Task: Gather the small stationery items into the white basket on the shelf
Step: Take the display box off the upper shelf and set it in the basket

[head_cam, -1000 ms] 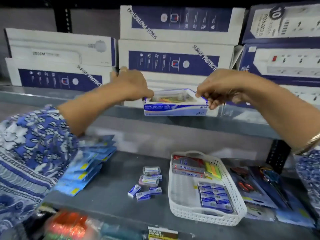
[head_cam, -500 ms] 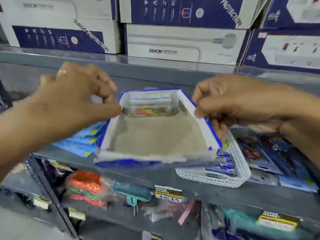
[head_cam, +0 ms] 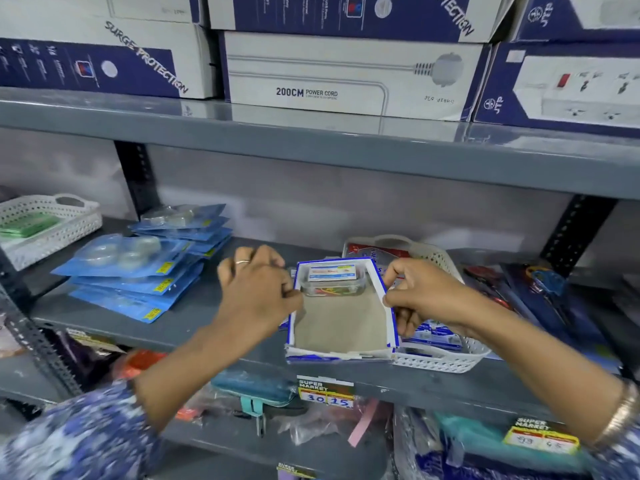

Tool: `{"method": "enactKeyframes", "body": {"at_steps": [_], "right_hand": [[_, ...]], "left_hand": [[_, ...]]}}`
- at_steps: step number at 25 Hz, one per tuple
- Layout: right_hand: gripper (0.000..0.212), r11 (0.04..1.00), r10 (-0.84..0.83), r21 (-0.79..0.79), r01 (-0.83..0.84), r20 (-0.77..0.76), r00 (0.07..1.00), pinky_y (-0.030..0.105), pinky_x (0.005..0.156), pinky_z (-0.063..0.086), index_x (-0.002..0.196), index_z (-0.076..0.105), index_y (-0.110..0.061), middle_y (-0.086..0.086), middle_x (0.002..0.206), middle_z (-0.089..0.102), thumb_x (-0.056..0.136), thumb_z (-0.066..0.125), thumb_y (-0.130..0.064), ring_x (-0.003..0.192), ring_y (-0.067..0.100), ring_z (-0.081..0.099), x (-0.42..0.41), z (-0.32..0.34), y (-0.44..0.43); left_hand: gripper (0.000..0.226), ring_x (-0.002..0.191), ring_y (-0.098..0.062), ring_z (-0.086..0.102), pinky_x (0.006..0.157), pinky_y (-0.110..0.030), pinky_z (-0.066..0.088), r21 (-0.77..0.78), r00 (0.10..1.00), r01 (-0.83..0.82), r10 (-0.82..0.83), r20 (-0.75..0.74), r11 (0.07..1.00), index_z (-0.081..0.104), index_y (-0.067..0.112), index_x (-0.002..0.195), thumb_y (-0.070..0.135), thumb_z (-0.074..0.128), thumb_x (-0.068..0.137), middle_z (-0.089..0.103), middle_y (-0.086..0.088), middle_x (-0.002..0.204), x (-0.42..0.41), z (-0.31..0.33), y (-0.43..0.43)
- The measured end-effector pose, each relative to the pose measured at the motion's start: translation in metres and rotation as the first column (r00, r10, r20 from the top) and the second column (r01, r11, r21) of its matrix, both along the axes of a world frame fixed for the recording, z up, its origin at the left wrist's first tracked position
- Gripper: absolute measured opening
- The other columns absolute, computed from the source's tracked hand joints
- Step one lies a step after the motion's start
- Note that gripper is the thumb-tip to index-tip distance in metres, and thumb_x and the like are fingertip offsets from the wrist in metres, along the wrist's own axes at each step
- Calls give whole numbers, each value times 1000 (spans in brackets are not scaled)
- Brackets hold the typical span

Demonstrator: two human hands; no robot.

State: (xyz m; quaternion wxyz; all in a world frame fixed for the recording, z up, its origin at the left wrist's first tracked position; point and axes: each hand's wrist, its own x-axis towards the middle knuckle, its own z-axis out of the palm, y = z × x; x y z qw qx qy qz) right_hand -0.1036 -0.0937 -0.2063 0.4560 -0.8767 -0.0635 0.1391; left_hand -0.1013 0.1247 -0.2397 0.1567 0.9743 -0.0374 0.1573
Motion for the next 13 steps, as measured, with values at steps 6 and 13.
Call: {"method": "enactKeyframes", "body": {"at_steps": [6,13], "right_hand": [[16,975,-206,-77,209,46,978,18,30,46,92,43,-7,15,54,54,87,47,8,24,7,53,60,-55,-41],[16,929,-318,-178,324,63,946,16,31,47,100,47,-7,7,60,55,90,50,4,24,1,51,102,-99,-65]], "left_hand": [[24,118,-27,31,89,-33,7,36,998,57,-58,17,998,72,13,90,26,54,82,46,0,127,78,-46,-58],[34,118,-31,31,100,-42,20,89,992,72,-62,-112,993,70,7,101,31,56,83,47,-9,126,130,-80,-97]]}}
